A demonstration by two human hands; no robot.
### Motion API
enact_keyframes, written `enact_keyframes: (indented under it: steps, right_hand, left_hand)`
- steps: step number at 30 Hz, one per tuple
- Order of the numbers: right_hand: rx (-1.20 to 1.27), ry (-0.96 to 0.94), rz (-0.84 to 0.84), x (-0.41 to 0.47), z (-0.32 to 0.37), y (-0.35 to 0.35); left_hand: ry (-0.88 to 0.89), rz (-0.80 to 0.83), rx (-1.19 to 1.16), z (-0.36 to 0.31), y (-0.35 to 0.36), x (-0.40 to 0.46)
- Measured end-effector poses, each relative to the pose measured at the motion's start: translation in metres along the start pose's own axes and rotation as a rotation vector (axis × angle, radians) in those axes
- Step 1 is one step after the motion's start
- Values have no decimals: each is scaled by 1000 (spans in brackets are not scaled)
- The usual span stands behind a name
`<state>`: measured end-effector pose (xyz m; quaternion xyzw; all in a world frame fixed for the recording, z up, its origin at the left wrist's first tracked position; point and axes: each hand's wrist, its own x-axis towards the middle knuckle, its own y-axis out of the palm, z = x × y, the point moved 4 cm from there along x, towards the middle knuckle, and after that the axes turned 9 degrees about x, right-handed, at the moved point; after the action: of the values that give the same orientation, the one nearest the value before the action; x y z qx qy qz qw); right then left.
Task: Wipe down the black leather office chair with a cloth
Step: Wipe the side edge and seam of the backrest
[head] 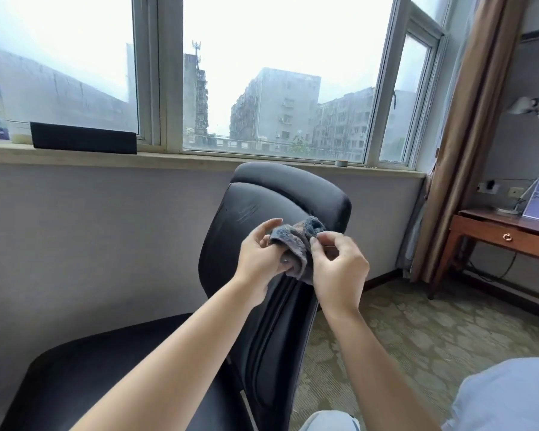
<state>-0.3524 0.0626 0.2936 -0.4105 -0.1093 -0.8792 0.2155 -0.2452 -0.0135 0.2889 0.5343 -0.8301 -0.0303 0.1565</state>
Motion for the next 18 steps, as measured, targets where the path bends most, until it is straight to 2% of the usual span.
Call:
enact_keyframes:
  steps: [2, 4, 6, 11, 18]
  right_hand:
    - [102, 181, 72, -4, 0, 5]
    - [142, 270, 125, -8, -1, 13]
    - [207, 338, 152, -12, -3, 22]
    - [313, 402, 140, -17, -4, 29]
    - [262, 297, 39, -17, -10, 20]
  left_hand:
    - [-48, -11, -94, 0, -4, 5]
    - [-98, -14, -184, 0, -6, 7]
    - [-108, -1, -173, 3, -8, 9]
    - [-18, 121, 118, 4, -3, 11]
    - [171, 9, 452, 10, 5, 30]
